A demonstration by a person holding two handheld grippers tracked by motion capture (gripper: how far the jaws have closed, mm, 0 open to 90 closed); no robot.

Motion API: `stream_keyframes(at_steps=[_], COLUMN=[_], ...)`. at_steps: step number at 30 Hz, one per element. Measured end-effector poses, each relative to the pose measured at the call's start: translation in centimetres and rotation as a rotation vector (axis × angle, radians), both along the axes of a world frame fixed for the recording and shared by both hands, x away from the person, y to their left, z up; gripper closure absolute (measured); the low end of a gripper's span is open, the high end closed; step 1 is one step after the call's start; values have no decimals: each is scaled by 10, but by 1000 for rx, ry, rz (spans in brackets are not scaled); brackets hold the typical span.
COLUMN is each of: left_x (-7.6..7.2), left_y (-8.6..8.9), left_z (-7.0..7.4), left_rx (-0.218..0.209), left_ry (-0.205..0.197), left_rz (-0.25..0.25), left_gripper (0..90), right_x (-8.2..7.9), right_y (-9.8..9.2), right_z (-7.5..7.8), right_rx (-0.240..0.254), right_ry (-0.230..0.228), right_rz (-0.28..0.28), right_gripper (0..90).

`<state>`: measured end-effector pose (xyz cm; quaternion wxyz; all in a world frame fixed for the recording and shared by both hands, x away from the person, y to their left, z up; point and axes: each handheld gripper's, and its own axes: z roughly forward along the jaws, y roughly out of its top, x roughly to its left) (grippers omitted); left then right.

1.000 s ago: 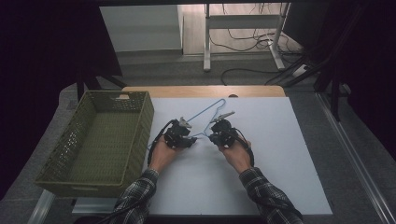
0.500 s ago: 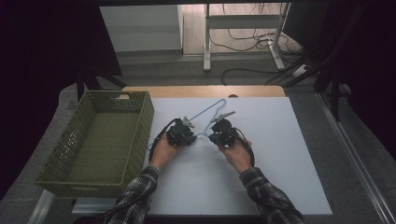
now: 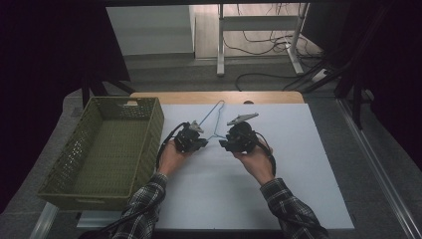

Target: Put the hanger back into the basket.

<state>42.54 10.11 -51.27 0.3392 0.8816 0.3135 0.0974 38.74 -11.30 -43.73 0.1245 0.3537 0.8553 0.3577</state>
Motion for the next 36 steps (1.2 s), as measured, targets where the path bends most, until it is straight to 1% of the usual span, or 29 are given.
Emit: stream_keyframes(at_steps=[2,4,5,6,7,8,11,12,13,14,15,16,18,19,20,22,23,26,27,28,31,32,33,34,35,36], left_x=[1,2,2,2,2,2,0,0,-2,-2,-5,-6,-10,-13,-13,-18,-22,-32,-39,-39,-51,-54,-61,-65,-65,-68], left_y=[1,2,4,4,5,7,9,9,10,10,10,11,10,11,11,10,9,9,8,8,7,6,5,4,4,3], left_z=[4,6,11,11,13,18,25,25,31,31,36,40,45,48,48,53,56,61,65,65,69,69,70,70,70,70], left_rx=[-31,-36,-67,-67,-85,-117,-159,-159,-185,-185,-210,-216,-249,-254,-254,-280,-293,-328,-355,-355,-381,-389,-414,-423,-423,-423], left_ry=[17,19,29,29,31,44,50,50,53,53,57,62,65,66,66,72,73,80,87,87,93,95,107,112,112,112], left_rz=[13,15,26,26,31,34,35,35,30,30,23,14,6,-4,-4,-11,-14,-28,-36,-36,-52,-54,-63,-71,-71,-75], left_gripper=[872,872,872,872,872,873,873,873,873,873,873,873,874,873,873,873,874,873,873,873,873,873,873,872,873,873], right_x=[-6,-13,-16,-19,-19,-24,-30,-30,-33,-34,-35,-37,-40,-41,-42,-43,-46,-48,-50,-52,-53,-55,-56,-57,-58,-58], right_y=[-1,-2,-4,-5,-5,-8,-14,-14,-20,-23,-26,-28,-35,-38,-40,-43,-47,-49,-50,-50,-49,-47,-46,-44,-43,-43], right_z=[7,12,14,16,16,19,22,22,24,26,26,27,28,29,29,29,30,31,32,34,36,38,39,40,40,40], right_rx=[5,3,6,7,7,2,-15,-15,-17,-17,-16,-15,-4,-1,3,7,25,37,51,60,73,94,106,118,126,126], right_ry=[-8,-24,-25,-28,-28,-32,-46,-46,-52,-57,-62,-64,-72,-76,-81,-84,-88,-98,-112,-124,-137,-157,-165,-172,-183,-183], right_rz=[17,31,35,40,40,46,52,52,53,52,50,45,40,38,32,29,22,19,19,19,25,29,33,35,38,38], right_gripper=[597,591,584,582,582,575,561,561,554,548,545,545,543,541,541,540,539,539,539,539,539,541,541,542,547,547])
